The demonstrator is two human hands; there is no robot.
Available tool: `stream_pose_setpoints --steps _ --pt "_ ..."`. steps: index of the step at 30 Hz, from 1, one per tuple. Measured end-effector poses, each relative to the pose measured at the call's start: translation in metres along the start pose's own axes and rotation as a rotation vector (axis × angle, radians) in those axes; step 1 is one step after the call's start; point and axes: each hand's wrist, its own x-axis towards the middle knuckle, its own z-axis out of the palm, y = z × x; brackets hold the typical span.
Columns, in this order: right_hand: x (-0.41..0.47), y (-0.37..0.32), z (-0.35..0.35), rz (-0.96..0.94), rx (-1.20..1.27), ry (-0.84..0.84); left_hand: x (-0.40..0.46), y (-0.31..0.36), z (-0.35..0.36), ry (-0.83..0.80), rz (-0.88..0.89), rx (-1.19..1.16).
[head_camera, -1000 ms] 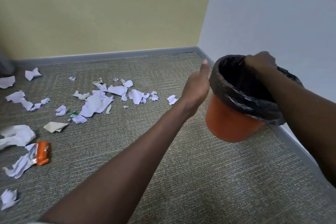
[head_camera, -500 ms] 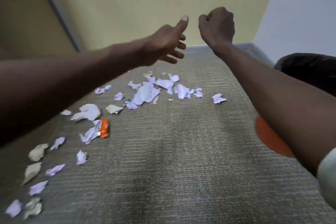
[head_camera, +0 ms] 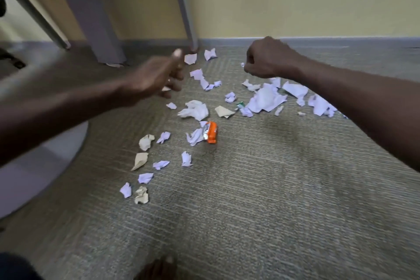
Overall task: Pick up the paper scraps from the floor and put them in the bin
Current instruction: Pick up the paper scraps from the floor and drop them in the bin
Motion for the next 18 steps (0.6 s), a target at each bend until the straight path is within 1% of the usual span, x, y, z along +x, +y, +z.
stream_pose_setpoints --steps 2,4,8,9,11,13,14,16,18 --pt "-0.001 -0.015 0.017 -0.097 -0.088 -0.162 -0.018 -0.061 -0.007 0.069 -0.046 -0.01" --pt "-0.007 -0.028 0.032 -0.185 -0.193 -0.312 -0.034 -0.12 -0.005 0.115 -0.062 0.03" --pt "-0.016 -0.048 0.055 -0.285 -0.415 -0.568 -0.06 -0.212 0.012 0.206 -0.053 0.083" --pt "-0.015 -0.052 0.061 -0.285 -0.454 -0.605 -0.066 -0.232 0.015 0.219 -0.009 0.116" --pt "-0.01 -0.058 0.071 -0.279 -0.512 -0.65 -0.079 -0.274 0.023 0.209 0.061 0.254" --pt "-0.003 -0.065 0.079 -0.286 -0.555 -0.678 -0.098 -0.308 0.037 0.185 0.018 0.444" --pt "0.001 -0.07 0.085 -0.296 -0.571 -0.69 -0.106 -0.32 0.045 0.17 -0.035 0.528" --pt "0.007 -0.081 0.101 -0.304 -0.579 -0.723 -0.117 -0.331 0.061 0.146 -0.114 0.583" --pt "0.008 -0.096 0.122 -0.315 -0.573 -0.76 -0.115 -0.34 0.068 0.144 -0.078 0.612"
